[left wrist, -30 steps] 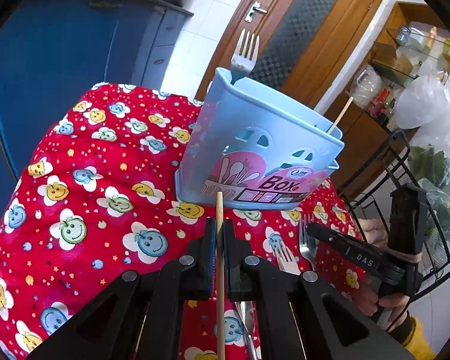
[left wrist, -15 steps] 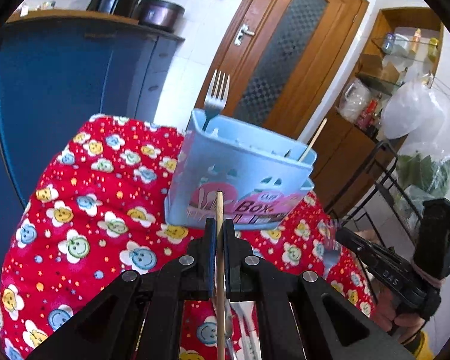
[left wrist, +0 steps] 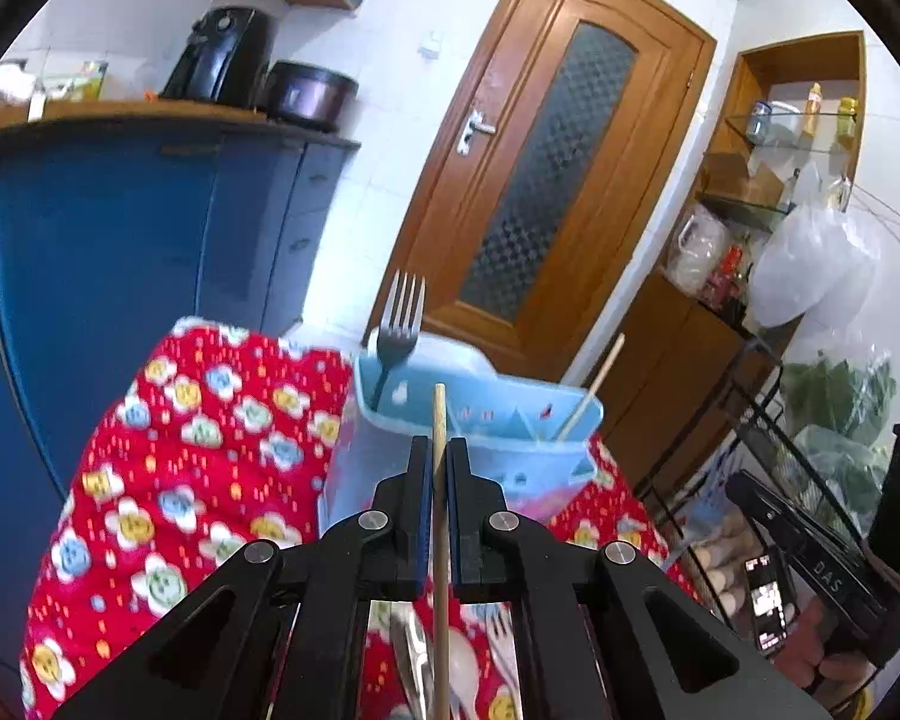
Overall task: Organize utensils
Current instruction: 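Lift the chopstick and fork and lower both into the blue Box holder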
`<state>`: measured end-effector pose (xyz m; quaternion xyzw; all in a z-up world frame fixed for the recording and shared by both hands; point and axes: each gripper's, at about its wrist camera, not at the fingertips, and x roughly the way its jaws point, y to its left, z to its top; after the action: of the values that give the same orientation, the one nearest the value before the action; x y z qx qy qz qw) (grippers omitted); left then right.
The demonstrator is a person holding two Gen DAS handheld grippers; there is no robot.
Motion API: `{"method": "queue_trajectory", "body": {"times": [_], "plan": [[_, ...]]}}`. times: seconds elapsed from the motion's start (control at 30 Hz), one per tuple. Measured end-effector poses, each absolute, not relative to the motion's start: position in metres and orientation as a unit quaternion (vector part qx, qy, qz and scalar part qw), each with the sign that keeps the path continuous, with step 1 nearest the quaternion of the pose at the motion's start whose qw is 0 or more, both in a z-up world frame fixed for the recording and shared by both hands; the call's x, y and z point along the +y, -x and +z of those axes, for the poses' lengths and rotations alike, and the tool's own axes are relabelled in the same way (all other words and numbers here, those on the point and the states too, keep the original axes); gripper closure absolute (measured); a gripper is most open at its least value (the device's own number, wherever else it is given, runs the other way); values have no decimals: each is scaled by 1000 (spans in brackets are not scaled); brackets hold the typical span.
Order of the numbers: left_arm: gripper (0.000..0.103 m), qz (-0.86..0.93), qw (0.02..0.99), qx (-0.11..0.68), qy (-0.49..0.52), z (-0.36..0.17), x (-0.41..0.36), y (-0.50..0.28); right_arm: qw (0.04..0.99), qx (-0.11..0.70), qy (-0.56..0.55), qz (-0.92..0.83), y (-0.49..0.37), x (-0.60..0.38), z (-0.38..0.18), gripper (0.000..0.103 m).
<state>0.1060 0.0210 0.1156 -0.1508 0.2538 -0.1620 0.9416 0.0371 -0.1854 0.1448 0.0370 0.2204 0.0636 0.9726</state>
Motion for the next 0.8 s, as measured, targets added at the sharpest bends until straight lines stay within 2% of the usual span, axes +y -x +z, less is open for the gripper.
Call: {"method": "queue_trajectory", "body": {"times": [0.5,0.8], "plan": [[99,-97,975,141,141,187,15,-155,987,160,14,23,-61,-188,207,99],[99,-57,987,70,134,197,9,-188,989,144,22,-3,-94,-192,222,99]]}}
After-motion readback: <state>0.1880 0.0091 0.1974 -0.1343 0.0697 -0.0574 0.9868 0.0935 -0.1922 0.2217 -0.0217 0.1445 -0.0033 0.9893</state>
